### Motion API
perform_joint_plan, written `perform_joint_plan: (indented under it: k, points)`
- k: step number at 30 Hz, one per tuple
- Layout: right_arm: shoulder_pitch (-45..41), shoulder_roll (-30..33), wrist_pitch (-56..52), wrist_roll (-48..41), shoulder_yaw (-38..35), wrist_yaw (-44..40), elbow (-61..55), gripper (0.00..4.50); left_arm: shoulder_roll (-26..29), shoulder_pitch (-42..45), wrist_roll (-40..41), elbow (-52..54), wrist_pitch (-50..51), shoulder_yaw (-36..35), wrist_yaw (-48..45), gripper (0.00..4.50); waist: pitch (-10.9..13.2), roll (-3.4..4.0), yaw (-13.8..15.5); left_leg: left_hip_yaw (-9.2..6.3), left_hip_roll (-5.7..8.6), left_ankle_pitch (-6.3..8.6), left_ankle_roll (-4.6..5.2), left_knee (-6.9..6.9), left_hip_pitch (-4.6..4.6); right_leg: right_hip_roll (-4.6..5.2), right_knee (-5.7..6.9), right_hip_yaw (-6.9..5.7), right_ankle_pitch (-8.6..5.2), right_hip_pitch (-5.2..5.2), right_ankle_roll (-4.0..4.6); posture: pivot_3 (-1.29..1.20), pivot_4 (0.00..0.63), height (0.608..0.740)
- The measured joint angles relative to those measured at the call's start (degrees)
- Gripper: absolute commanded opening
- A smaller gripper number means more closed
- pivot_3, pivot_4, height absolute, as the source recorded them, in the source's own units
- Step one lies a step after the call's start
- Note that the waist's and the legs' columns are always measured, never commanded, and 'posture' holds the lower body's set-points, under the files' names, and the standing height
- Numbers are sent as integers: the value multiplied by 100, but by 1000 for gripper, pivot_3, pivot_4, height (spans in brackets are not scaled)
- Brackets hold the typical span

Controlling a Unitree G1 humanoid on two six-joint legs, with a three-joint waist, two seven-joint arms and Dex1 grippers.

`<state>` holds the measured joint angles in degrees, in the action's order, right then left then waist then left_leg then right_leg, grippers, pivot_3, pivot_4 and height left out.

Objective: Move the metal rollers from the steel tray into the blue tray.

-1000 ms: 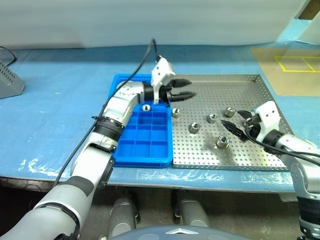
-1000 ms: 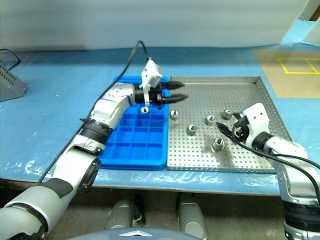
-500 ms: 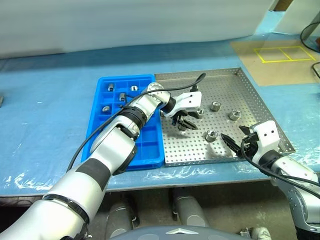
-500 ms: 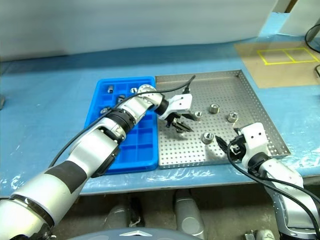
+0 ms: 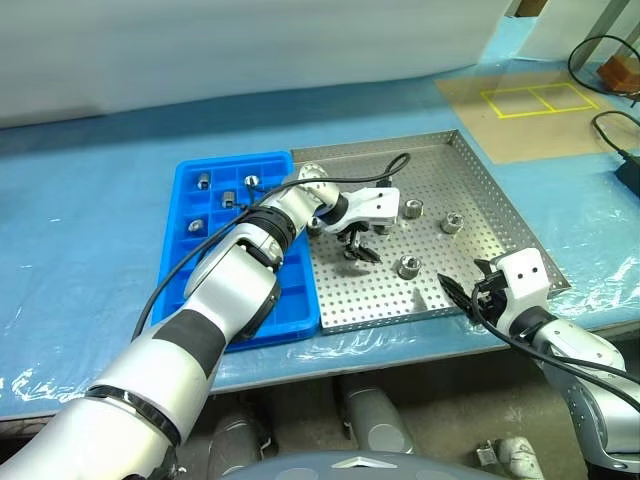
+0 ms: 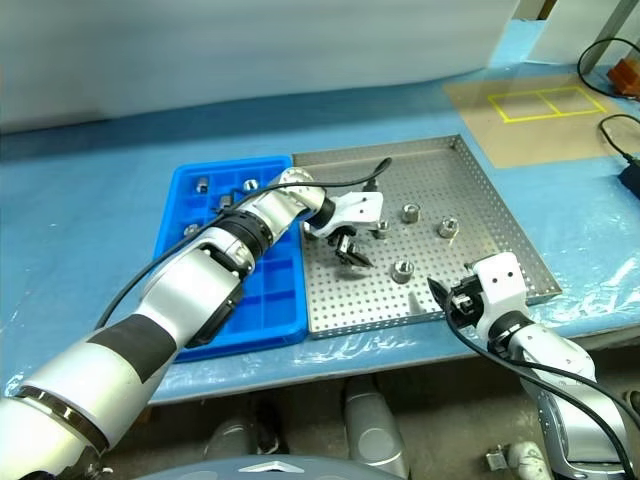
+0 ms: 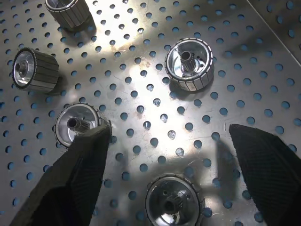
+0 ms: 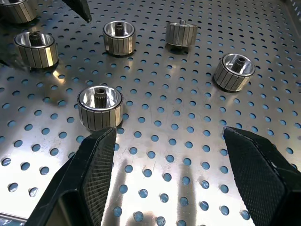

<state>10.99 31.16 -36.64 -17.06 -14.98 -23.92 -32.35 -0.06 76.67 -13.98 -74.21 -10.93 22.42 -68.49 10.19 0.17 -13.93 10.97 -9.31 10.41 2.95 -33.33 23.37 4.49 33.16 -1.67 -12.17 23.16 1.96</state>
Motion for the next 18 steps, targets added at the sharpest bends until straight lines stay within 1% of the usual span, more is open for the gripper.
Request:
perform_joint_plan:
  k: [7,16,18]
  points:
    - [-100,3,38,129,166,3,82,3732,191,-35,-263,-27,-91,40,-111,4482,0,0,-76,-3,11,4,8,0,6,13,-2,-7,0,0,1,-677,150,740]
    - [-113,-24,42,238,225,55,134,3732,176,-152,-775,-145,14,285,37,4482,0,0,-122,-5,33,11,20,-1,2,34,-3,-8,0,-7,0,-697,150,740]
    - [-105,-28,41,250,222,63,149,3732,137,-153,-813,-148,88,285,128,4482,-1,1,-120,-11,43,13,24,-1,-5,48,-6,-19,-1,-25,-1,-702,150,740]
